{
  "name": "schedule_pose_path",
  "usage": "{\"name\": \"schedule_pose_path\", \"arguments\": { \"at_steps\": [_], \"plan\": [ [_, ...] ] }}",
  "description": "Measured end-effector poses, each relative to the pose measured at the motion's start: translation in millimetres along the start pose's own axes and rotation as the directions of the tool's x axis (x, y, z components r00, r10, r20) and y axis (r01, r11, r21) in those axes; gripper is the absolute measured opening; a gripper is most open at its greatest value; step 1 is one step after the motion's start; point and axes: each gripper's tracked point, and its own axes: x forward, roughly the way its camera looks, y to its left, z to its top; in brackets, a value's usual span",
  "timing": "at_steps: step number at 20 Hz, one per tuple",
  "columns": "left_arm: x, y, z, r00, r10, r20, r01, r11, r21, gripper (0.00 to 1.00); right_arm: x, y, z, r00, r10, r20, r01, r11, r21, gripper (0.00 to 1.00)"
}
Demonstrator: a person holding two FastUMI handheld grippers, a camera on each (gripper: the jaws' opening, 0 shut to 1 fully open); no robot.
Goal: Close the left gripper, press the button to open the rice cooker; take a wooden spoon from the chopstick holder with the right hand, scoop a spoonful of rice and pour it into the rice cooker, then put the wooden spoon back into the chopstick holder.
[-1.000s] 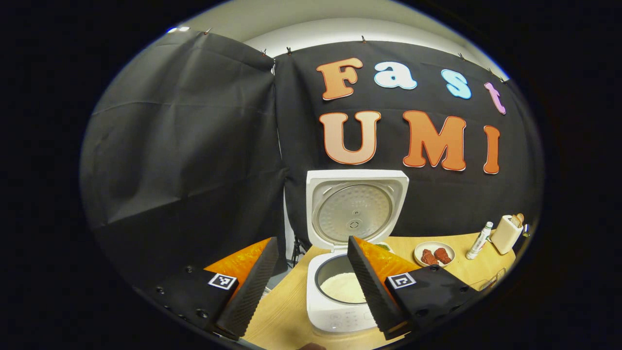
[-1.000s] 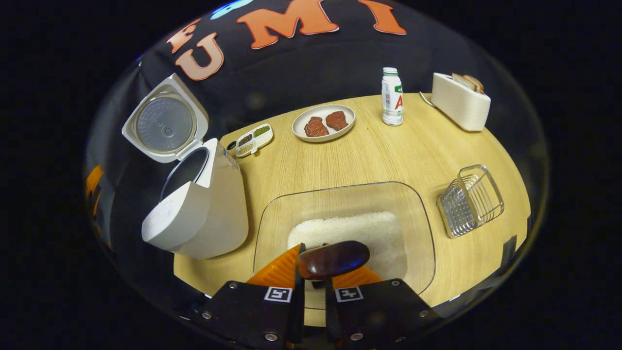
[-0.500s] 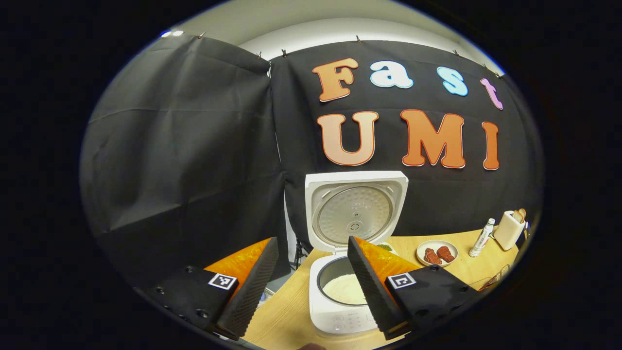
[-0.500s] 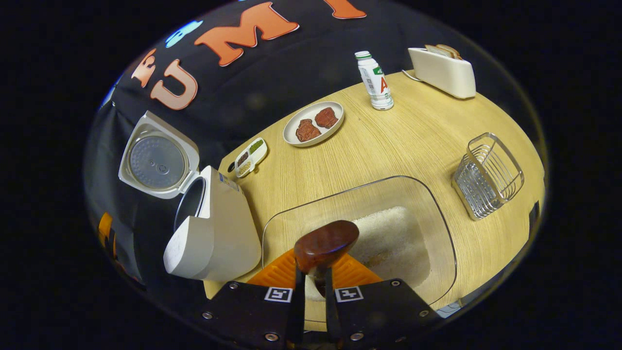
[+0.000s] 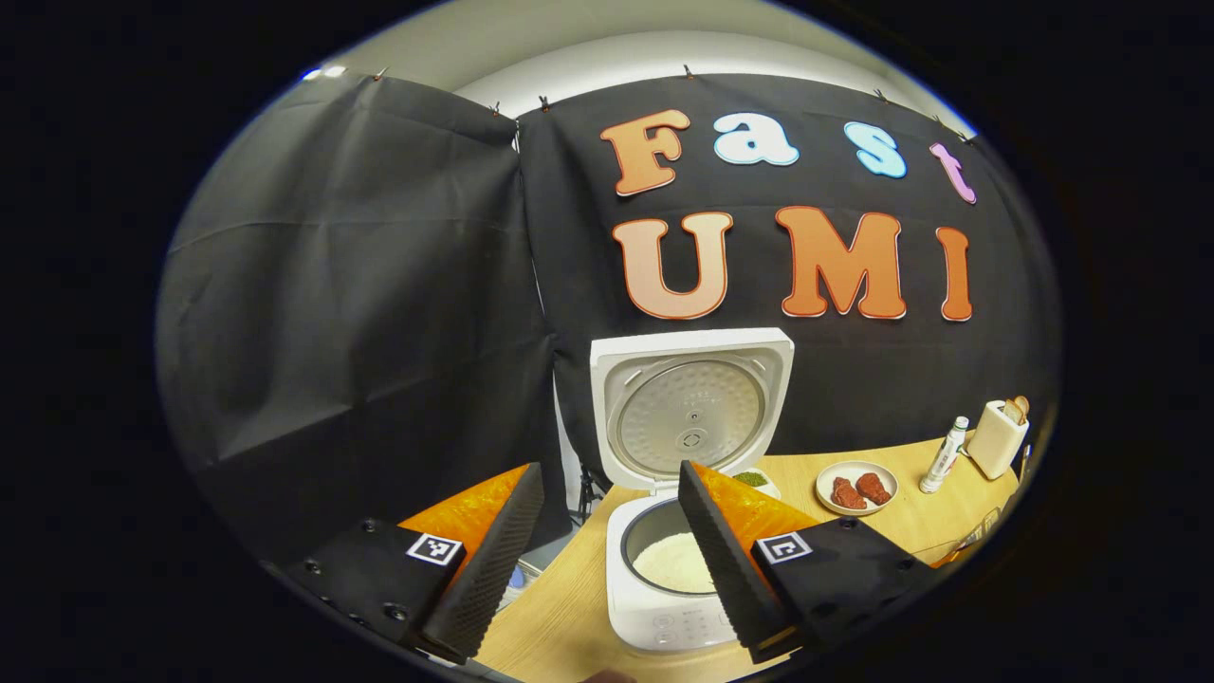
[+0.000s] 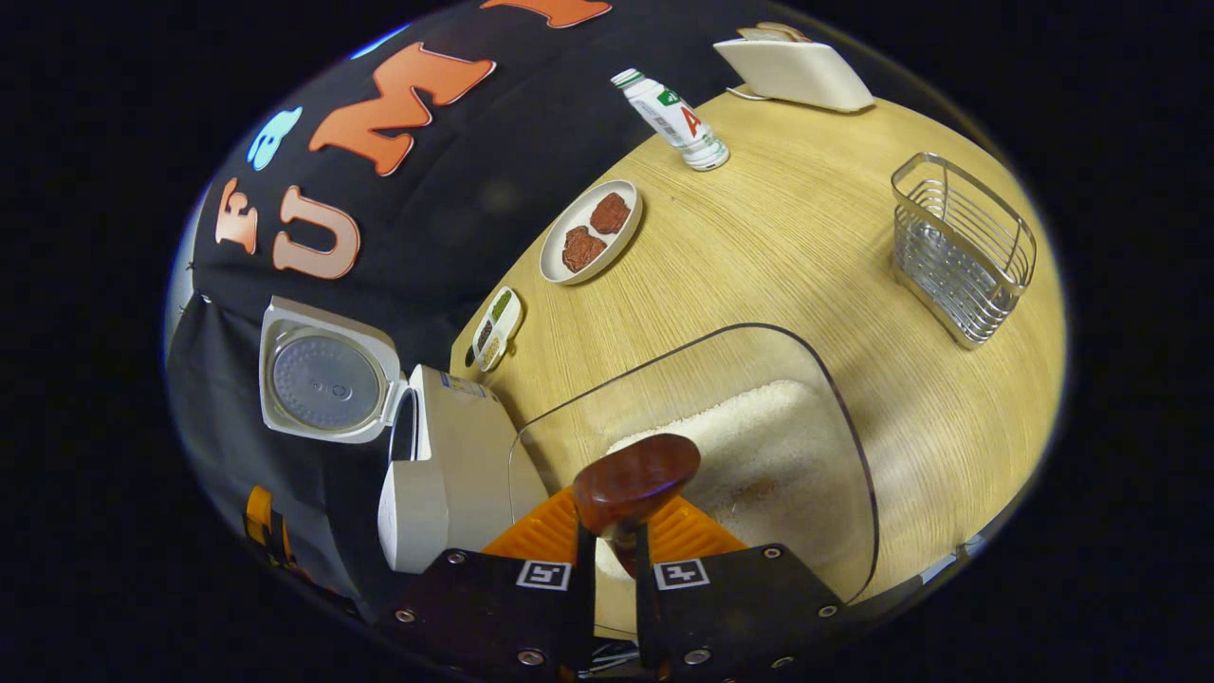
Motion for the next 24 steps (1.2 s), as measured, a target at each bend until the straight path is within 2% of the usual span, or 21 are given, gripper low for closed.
{"name": "schedule_pose_path", "arguments": {
  "at_steps": [4,5,6,13,14,15,18,22,23,24],
  "plan": [
    [1,-6,3,1.000,-0.008,0.002,0.008,1.000,0.003,0.97,-7,-7,3,0.998,0.063,-0.012,-0.061,0.989,0.136,0.18],
    [1,-8,3,1.000,-0.010,0.003,0.010,1.000,0.003,0.96,-9,-10,4,0.997,0.081,-0.016,-0.077,0.981,0.176,0.14],
    [2,-9,4,1.000,-0.012,0.004,0.012,1.000,0.003,0.96,-11,-12,6,0.995,0.095,-0.012,-0.090,0.971,0.221,0.18],
    [5,-21,14,0.999,-0.018,0.028,0.018,1.000,0.003,0.97,-44,-3,39,0.982,0.182,0.051,-0.188,0.905,0.381,0.18],
    [4,-23,16,0.999,-0.016,0.032,0.016,1.000,0.001,0.97,-48,3,45,0.978,0.201,0.059,-0.208,0.894,0.397,0.14],
    [5,-23,18,0.999,-0.015,0.037,0.015,1.000,-0.002,0.97,-53,10,50,0.973,0.221,0.066,-0.229,0.883,0.410,0.18],
    [4,-22,22,0.999,-0.002,0.051,0.003,1.000,-0.012,0.97,-63,43,65,0.954,0.291,0.075,-0.293,0.844,0.449,0.18],
    [-2,-6,26,0.996,0.052,0.074,-0.050,0.998,-0.023,0.96,-62,92,74,0.927,0.373,0.051,-0.346,0.791,0.504,0.18],
    [-5,-2,24,0.996,0.060,0.071,-0.058,0.998,-0.027,0.96,-60,106,74,0.920,0.389,0.043,-0.353,0.780,0.517,0.13],
    [-6,4,22,0.995,0.073,0.069,-0.071,0.997,-0.031,0.96,-55,119,74,0.916,0.401,0.032,-0.356,0.771,0.528,0.18]
  ]
}}
